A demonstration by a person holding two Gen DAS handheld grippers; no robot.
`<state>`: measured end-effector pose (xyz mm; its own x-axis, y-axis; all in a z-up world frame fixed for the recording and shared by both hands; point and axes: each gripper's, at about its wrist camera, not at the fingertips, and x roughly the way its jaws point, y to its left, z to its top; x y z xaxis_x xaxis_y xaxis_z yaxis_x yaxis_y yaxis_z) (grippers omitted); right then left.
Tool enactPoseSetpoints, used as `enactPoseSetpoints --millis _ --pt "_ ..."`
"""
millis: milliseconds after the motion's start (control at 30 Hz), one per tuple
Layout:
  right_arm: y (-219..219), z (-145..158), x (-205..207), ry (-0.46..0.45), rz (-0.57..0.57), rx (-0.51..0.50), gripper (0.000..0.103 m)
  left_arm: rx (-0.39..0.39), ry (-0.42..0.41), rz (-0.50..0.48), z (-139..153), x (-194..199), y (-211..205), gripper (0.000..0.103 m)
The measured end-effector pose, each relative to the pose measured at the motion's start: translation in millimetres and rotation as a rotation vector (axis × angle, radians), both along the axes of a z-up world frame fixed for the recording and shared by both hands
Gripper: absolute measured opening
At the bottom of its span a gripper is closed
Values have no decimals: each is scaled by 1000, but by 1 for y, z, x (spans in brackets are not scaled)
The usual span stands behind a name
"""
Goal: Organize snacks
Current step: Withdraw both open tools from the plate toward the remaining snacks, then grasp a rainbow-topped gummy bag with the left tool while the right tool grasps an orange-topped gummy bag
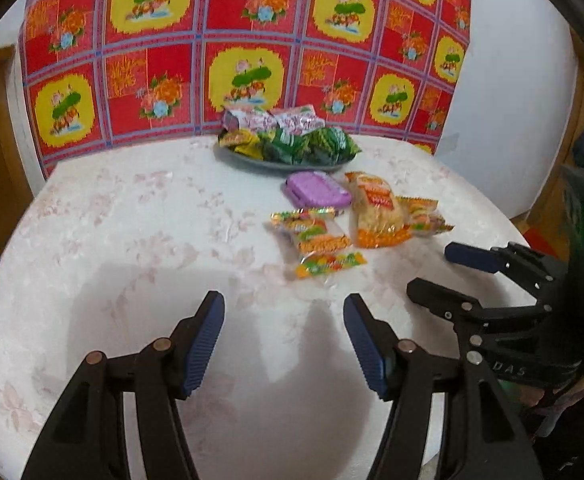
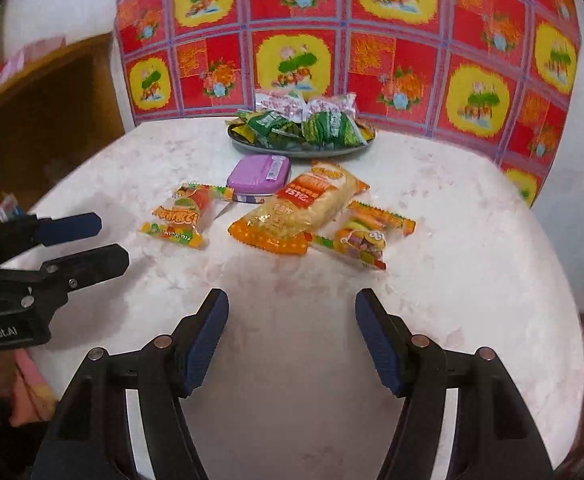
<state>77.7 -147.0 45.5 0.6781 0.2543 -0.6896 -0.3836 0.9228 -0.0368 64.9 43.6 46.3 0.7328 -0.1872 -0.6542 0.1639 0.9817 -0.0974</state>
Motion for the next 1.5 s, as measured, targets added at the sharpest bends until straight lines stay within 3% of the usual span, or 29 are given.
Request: enactPoseSetpoints --millis 267,400,467,600,800,967,1000,1033,1267,1367,1500 --pt "-3 -3 0 -39 20 29 70 -45 10 18 -3 4 7 66" --pt "-15 0 -3 -35 -65 52 70 -143 80 -50 10 13 5 66" --pt "-27 5 -6 -54 -83 78 70 -121 68 -62 19 17 -1 66" --pt "-43 7 -3 -79 -98 68 70 8 7 -96 29 34 -23 66" --pt "-62 4 18 5 -59 161 70 -7 97 -92 13 72 -28 65" --pt "-67 11 30 32 -86 224 70 53 130 -42 4 84 -32 51" --pt "-67 15 31 19 -103 218 70 66 136 -38 3 83 -33 41" --pt "-66 17 32 11 -113 210 70 72 131 -32 2 82 -31 40" --pt "-47 27 55 3 -219 101 70 72 67 8 0 69 -16 40" --pt "-35 25 63 8 -223 41 70 37 72 -7 0 69 -10 40" --pt "-24 21 70 42 -223 12 70 0 77 -36 1 69 -8 48"
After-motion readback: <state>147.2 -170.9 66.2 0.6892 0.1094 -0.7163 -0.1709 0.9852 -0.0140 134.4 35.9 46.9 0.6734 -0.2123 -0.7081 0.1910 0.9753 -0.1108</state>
